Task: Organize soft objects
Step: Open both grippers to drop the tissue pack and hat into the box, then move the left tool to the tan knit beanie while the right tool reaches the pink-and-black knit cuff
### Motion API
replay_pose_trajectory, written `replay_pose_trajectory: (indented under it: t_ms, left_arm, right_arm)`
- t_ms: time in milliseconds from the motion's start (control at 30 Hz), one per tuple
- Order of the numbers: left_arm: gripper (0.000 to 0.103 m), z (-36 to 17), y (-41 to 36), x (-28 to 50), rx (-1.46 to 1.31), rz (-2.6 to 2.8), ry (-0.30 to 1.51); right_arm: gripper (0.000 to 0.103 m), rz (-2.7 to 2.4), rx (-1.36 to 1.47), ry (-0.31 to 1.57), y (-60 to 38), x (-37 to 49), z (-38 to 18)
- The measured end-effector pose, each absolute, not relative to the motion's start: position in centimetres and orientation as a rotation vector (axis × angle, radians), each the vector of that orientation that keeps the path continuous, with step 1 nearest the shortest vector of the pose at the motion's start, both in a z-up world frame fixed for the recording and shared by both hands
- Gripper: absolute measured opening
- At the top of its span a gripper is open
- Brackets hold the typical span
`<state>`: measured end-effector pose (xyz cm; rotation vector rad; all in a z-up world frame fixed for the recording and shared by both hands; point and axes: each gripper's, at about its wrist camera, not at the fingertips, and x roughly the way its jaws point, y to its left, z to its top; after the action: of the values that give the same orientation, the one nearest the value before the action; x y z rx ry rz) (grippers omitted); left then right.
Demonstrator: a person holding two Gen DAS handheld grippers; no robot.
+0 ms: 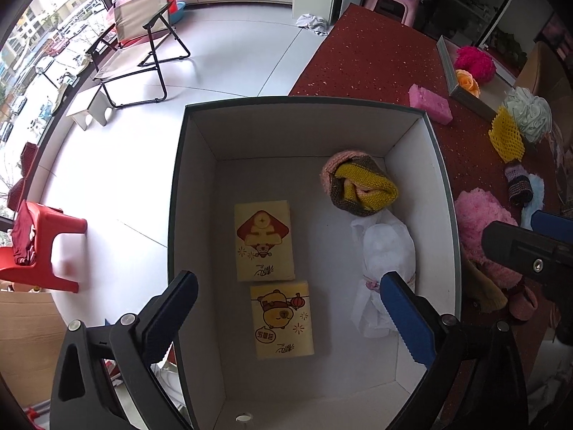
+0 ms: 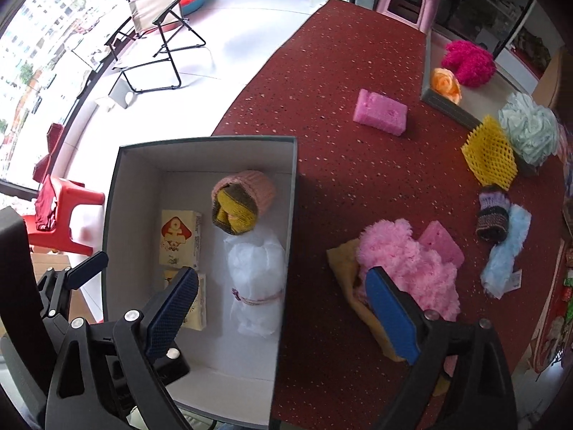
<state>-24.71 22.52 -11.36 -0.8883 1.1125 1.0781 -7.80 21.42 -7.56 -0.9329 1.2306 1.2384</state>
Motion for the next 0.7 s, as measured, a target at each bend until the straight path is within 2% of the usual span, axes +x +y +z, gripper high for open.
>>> replay_pose_trajectory:
  t_ms: [367, 700]
  left_arm:
    - [0.102, -10.5, 20.1, -20.5, -0.842, 1.014, 1.149]
    - [0.102, -9.2, 18.2, -15.1, -0.761, 0.952, 1.192]
  right_arm:
    - [0.096, 0.967, -0.790, 1.407, 13.4, 3.4, -11.1]
    - [0.096, 0.893, -0.750, 1.465, 9.7, 7.8, -13.2]
